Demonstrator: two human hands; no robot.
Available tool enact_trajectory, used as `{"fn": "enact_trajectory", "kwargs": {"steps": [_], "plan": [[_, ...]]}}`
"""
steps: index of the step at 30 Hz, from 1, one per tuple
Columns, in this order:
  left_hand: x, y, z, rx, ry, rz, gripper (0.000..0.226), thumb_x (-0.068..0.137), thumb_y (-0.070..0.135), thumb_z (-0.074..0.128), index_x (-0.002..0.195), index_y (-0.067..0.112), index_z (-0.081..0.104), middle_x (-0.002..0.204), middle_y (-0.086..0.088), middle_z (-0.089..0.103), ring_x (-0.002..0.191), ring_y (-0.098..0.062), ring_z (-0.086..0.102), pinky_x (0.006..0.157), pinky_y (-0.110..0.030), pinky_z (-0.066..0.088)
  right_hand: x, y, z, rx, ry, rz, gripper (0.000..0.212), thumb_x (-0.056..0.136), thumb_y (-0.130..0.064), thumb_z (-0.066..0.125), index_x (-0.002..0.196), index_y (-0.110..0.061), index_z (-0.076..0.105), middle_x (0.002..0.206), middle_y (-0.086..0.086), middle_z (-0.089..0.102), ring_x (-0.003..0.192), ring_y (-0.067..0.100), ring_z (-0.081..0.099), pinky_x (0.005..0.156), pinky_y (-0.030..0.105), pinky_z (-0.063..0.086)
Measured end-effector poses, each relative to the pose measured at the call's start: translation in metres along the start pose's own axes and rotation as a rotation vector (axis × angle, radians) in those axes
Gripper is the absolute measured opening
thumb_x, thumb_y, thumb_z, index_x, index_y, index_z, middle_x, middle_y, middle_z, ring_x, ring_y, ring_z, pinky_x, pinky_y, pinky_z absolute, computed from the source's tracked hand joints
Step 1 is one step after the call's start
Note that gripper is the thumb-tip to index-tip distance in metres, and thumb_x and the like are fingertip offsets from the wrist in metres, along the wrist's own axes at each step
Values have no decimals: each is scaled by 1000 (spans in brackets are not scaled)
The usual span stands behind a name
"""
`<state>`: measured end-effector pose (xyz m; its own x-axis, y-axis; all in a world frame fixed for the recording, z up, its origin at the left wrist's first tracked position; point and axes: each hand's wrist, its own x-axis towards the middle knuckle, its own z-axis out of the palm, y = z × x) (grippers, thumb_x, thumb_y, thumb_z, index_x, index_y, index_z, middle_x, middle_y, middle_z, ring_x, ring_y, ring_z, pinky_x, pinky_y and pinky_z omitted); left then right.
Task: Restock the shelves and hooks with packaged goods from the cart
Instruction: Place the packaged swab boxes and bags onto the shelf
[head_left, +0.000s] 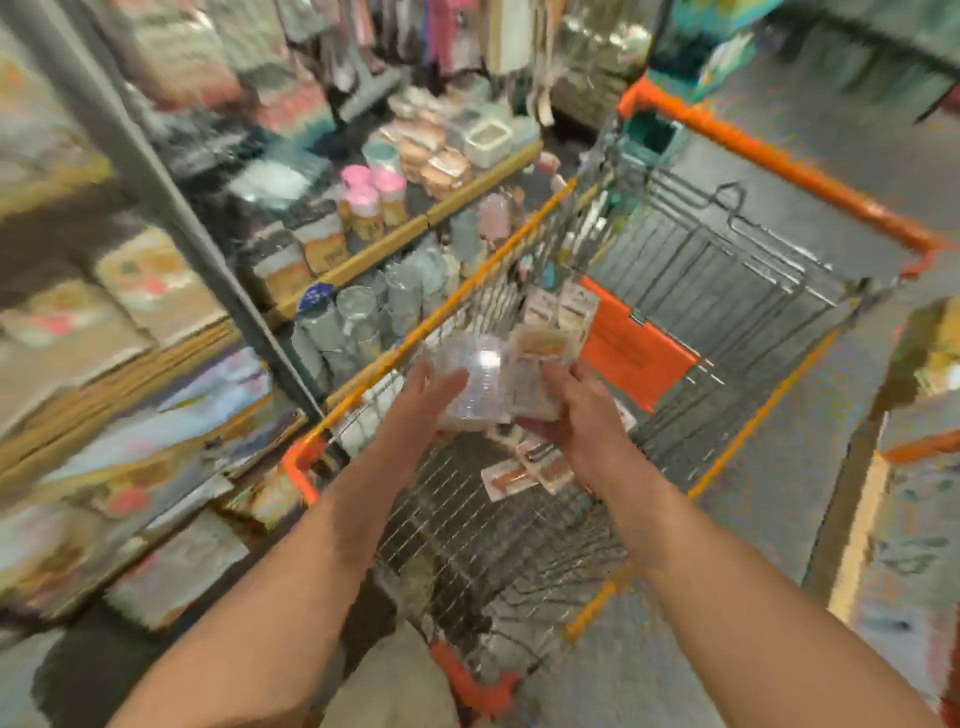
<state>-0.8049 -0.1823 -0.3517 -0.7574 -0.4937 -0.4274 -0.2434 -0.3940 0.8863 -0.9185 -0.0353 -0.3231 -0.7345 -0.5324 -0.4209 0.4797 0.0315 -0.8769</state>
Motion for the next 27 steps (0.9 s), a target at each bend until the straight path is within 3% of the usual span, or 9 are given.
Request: {"fn": "enact_trajectory", "kwargs": {"steps": [1,3,6,13,16,19,22,24,27], "plan": [[-19,7,-4,5,14,19,86,59,65,77,131,25,51,120,-8,64,98,-25,67,68,-35,54,-15,-8,10,-5,-34,-8,7,98,-24,56,102,-18,57,81,-3,74,74,18,70,63,41,59],[-60,24,-13,-38,33,77,64,64,56,70,118,25,57,94,1,68,75,-13,67,52,-23,49,-45,-22,31,3,-126,-37,14,97,-27,58,106,-16,59,89,3,73,80,22,70,71,45,58],[-106,44,-39,-57,114,119,36,86,44,62,118,28,55,98,5,68,81,-11,68,61,-26,51,-79,-40,66,-24,-254,-50,23,96,-23,57,117,-17,59,109,10,69,96,28,67,88,52,52],[-181,95,-134,-72,384,319,95,59,65,78,137,18,49,133,-15,60,120,-35,58,107,-55,40,-118,-65,181,-124,-537,-86,50,98,-3,50,142,-23,39,126,15,64,91,26,69,70,42,58],[-219,114,-167,-68,435,352,70,69,50,65,131,22,51,124,-5,64,109,-24,63,92,-40,49,-129,-61,240,-205,-631,-107,39,94,1,55,129,-16,48,109,11,69,86,21,69,71,35,58],[-241,123,-212,-85,497,363,54,74,47,62,123,26,54,121,2,63,110,-20,62,90,-39,50,-134,-54,300,-310,-639,-167,35,76,-18,73,106,-15,56,97,7,69,84,20,66,75,35,53],[-247,129,-268,-101,554,366,76,69,63,71,132,27,50,131,-1,60,118,-22,58,101,-45,47,-126,-50,351,-483,-682,-221,49,61,-39,76,100,-21,54,90,1,66,71,13,63,62,31,45],[-245,138,-302,-94,586,368,88,61,65,72,135,26,48,132,-3,60,118,-22,59,103,-45,45,-113,-50,380,-541,-699,-235,41,72,-33,78,102,-21,53,83,-1,64,59,6,59,51,25,41],[-236,151,-342,-94,574,377,46,81,44,66,121,24,55,111,-3,66,91,-15,65,74,-30,52,-83,-53,418,-554,-723,-233,21,88,-11,69,102,-22,58,94,5,67,69,13,61,51,23,45]]}}
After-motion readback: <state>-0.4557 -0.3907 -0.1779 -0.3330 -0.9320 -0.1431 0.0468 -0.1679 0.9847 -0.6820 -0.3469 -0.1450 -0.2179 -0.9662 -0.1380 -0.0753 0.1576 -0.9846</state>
